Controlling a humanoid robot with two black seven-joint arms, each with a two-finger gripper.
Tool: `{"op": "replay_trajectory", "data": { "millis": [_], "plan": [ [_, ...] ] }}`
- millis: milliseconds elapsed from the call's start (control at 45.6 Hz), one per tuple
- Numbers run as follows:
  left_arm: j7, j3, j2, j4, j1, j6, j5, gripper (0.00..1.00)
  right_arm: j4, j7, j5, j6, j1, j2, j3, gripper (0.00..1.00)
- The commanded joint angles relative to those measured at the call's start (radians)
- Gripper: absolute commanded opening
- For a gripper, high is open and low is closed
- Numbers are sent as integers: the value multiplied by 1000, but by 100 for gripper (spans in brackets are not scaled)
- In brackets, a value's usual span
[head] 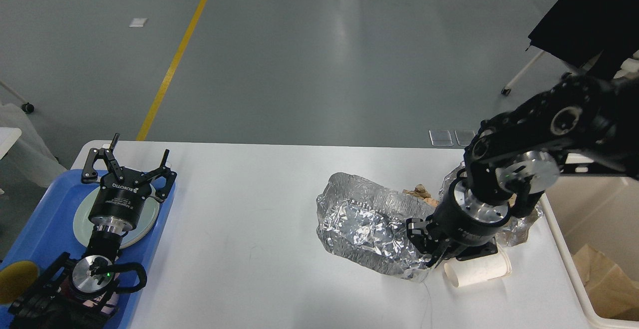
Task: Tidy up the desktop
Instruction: 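Lift the foil ball and carry it into the white bin, then open the right gripper to drop the foil inside the bin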
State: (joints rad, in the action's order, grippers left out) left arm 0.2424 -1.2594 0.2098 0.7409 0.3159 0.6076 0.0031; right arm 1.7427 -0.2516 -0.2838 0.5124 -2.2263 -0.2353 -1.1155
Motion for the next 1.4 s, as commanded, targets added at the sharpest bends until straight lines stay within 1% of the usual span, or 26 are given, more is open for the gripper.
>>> {"op": "replay_trajectory", "data": {
  "millis": [0,66,153,285,373,438,504,592,723,833,921,1008,1074,1140,1206,1271,1337,1381],
  "plan": [
    [0,0,0,0,0,-2,0,97,3,81,-15,126,-145,-3,-190,0],
    [0,0,0,0,0,0,0,97,3,104,-12,133,-167,2,-280,0],
    [0,0,0,0,0,0,0,97,-6,107,-3,110,-168,1,-351,0],
    [0,0,0,0,0,-2,0,97,-25,106,18,29,-154,-15,-438,0],
    [0,0,0,0,-1,-2,0,97,-61,103,20,-35,-98,-88,-472,0],
    [0,0,0,0,-1,-2,0,97,-101,100,37,-89,-40,-177,-472,0],
    [2,0,0,0,-1,-2,0,97,-159,98,104,-136,43,-265,-472,0],
    [0,0,0,0,-1,-2,0,97,-290,98,175,-158,175,-344,-460,0],
    [2,0,0,0,-1,-2,0,97,-520,100,180,-167,413,-407,-400,0],
    [2,0,0,0,-1,-2,0,97,-731,100,180,-181,627,-470,-291,0],
    [0,0,0,0,-1,-2,0,97,-912,98,180,-201,838,-483,-167,0],
    [0,0,0,0,-1,-2,0,97,-1078,100,181,-250,1063,-475,-17,0],
    [0,0,0,0,0,-2,0,97,-1196,100,183,-310,1215,-457,92,0],
    [0,0,0,0,0,-2,0,97,-1322,98,184,-363,1364,-405,181,0],
    [0,0,0,0,-1,-2,0,97,-1460,94,186,-391,1497,-343,250,0],
    [2,0,0,0,-1,-2,0,97,-1594,92,184,-399,1594,-280,292,0],
    [2,0,0,0,-1,-2,0,97,-1687,91,187,-406,1668,-225,318,0],
    [0,0,0,0,-1,-2,0,97,-1721,89,186,-425,1706,-207,328,0]
  ]
}}
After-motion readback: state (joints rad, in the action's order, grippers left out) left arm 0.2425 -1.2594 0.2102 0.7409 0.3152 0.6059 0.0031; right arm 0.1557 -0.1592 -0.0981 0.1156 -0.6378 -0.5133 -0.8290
